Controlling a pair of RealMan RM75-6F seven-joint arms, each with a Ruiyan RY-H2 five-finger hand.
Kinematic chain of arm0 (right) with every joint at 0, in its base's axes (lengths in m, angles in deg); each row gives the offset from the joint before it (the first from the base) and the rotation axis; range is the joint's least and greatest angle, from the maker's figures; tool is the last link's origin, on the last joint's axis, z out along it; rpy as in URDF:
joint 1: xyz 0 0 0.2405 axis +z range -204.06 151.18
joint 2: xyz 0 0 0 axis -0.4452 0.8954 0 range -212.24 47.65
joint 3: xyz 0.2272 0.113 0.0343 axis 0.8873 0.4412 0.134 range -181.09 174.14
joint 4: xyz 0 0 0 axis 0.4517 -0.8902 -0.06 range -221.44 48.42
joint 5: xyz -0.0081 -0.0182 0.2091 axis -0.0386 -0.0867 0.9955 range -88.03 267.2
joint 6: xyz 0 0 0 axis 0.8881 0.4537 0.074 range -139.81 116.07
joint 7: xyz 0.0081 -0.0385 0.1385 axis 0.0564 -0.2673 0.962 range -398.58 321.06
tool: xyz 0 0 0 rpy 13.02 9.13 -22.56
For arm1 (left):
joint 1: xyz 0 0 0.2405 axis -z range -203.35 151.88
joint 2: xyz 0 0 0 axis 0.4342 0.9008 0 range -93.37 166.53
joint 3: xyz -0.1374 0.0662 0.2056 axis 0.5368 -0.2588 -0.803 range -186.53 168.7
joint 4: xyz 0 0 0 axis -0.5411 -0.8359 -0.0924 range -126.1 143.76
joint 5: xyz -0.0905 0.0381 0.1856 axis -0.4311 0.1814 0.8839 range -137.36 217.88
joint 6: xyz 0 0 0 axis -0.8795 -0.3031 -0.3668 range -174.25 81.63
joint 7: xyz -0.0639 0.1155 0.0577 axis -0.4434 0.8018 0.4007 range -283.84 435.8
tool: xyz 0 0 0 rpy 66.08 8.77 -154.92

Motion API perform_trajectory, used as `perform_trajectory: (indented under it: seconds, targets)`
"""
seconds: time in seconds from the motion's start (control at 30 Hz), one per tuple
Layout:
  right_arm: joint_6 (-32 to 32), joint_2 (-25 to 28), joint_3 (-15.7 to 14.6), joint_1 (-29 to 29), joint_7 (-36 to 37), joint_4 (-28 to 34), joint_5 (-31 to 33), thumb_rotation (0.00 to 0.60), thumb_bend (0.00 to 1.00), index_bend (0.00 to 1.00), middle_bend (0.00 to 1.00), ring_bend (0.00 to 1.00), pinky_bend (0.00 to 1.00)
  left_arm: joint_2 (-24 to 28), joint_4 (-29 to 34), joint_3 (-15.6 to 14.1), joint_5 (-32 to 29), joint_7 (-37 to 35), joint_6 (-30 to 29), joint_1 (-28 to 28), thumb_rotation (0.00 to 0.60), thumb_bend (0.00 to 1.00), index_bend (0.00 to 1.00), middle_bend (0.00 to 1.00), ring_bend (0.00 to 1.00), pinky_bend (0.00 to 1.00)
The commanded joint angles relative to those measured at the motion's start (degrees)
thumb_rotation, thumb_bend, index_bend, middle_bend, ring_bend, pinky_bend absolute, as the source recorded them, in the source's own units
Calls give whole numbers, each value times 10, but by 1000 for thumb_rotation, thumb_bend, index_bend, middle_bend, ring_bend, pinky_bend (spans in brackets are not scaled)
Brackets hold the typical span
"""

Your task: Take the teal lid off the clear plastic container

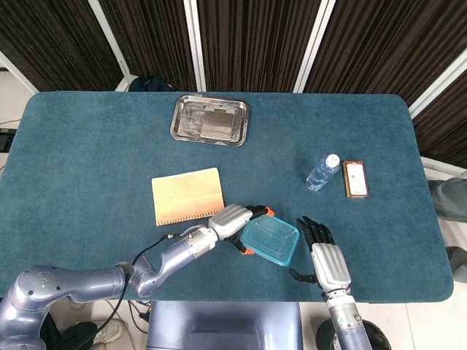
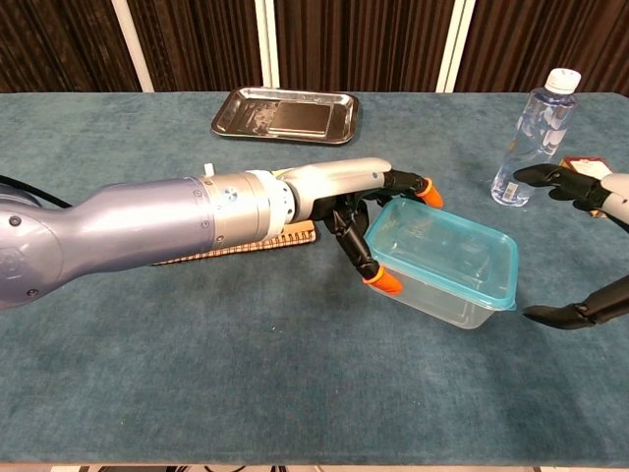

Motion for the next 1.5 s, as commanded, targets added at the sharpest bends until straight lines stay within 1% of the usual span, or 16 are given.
perform_trajectory:
  seconds: [0.03, 0.13, 0.27, 0.37, 0.63, 1.03, 1.5]
  targets:
    - [1, -2, -1, 0, -1, 0, -1, 600, 255, 0, 0, 0, 0, 1, 3, 0, -3, 3, 1, 0, 600, 248, 297, 359, 319, 473]
    - [2, -5, -5, 1, -3, -2, -6, 600, 254, 0, 0, 0, 0, 1, 7, 0, -5, 7, 0, 0, 600, 248, 297, 359, 319, 473]
    - [10, -16, -13, 2, -10, -17, -30, 600, 254, 0, 0, 0, 0, 1, 10, 0, -6, 13, -2, 0, 600, 248, 297, 359, 319, 473]
    - [12, -27, -15, 1, -6, -22, -33, 600, 254, 0, 0, 0, 0, 1, 11, -1, -10, 17, -1, 0, 600, 248, 297, 359, 319, 473]
    - [12, -33, -7, 4, -17, -20, -22, 600, 254, 0, 0, 0, 0, -4, 13, 3, -21, 33, -4, 1, 600, 248, 297, 361, 319, 473]
    - [12, -39, -9, 3, -22, -12, -7, 600, 254, 0, 0, 0, 0, -4, 25, 9, -36, 46, -7, 0, 600, 248, 297, 362, 319, 477]
    - [16, -45, 1, 7, -18, -18, -3, 600, 254, 0, 0, 0, 0, 3, 31, 5, -37, 49, -4, -2, 600, 248, 297, 364, 319, 482]
